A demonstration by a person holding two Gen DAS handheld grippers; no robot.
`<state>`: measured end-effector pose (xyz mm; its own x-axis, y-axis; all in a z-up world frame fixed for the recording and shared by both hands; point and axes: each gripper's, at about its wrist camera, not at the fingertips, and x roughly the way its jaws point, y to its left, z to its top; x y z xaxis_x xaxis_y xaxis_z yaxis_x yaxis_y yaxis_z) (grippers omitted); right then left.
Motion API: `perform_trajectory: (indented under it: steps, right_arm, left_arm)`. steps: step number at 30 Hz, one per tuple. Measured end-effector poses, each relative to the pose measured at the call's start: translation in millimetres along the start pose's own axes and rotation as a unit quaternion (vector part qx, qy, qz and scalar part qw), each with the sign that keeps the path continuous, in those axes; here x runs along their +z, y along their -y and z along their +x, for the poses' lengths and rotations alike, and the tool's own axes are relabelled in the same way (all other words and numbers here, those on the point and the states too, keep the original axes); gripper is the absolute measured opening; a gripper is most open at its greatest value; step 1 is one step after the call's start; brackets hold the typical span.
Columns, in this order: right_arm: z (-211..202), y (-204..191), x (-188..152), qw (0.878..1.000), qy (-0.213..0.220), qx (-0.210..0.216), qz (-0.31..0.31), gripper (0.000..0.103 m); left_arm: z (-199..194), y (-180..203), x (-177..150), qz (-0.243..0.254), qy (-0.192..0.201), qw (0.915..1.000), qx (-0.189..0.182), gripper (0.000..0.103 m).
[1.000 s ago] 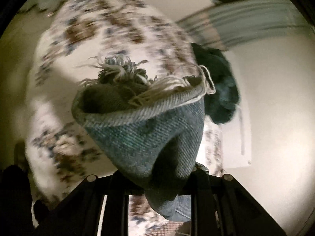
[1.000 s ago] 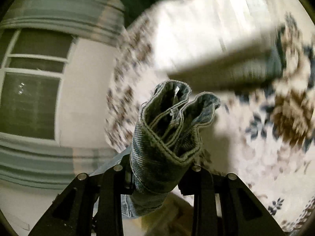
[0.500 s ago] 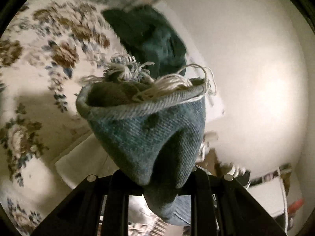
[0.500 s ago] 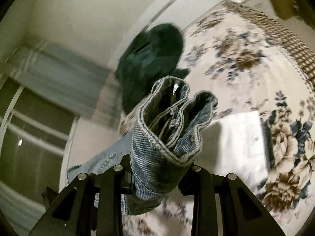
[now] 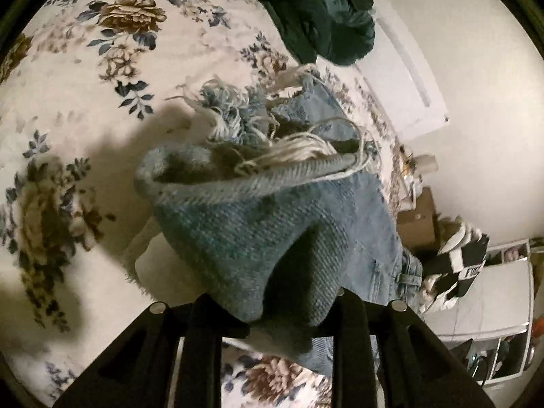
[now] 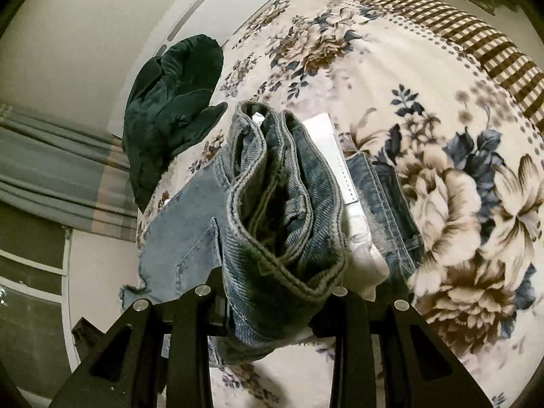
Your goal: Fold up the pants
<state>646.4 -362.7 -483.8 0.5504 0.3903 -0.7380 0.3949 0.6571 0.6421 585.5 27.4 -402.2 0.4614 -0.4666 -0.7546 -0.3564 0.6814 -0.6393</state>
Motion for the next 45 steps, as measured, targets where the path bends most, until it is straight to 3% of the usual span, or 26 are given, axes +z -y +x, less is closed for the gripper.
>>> perform_trajectory:
  steps: [1,4,6,8,12,16,20,32,45]
  right_arm:
    - [-2,2,0,1.0,-0.008,-0.003,0.006,0.037]
    - [-9,4,-4,1.0,-0.017,-0.026,0.0,0.049]
    - [-21,-6,-8,0.998,-0.013,-0.058,-0.025,0.054]
    - [-32,-16,-13,0.994,-0.005,-0.092,-0.053,0.064]
    - [-58,-53,-32,0.971,0.027,-0.187,-0.144,0.1]
    - [-80,-85,-53,0.939,0.065,-0.268,-0.206,0.102]
    - [-106,-103,-68,0.925,0.088,-0.294,-0.225,0.102]
    - [-214,-152,-125,0.915,0.138,-0.266,-0.269,0.102]
    - [-400,-190,-241,0.9,0.213,-0.21,-0.319,0.102]
  left_arm:
    - [-4,1,5,0.002,-0.008,0.9999,0.008,0.025]
    - [-23,21,0,0.05,-0.009,0.9968,0.061,0.045]
    - [-35,30,-4,0.093,0.001,0.9916,0.09,0.078]
    - [-47,41,-9,0.142,0.02,0.9814,0.128,0.089]
    - [-64,62,-17,0.223,0.046,0.9564,0.183,0.091]
    - [-82,81,-27,0.281,0.064,0.9322,0.219,0.094]
    - [-102,89,-31,0.299,0.08,0.9225,0.231,0.094]
    - [-202,122,-84,0.334,0.151,0.901,0.232,0.094]
    - [-335,139,-188,0.356,0.205,0.8893,0.201,0.094]
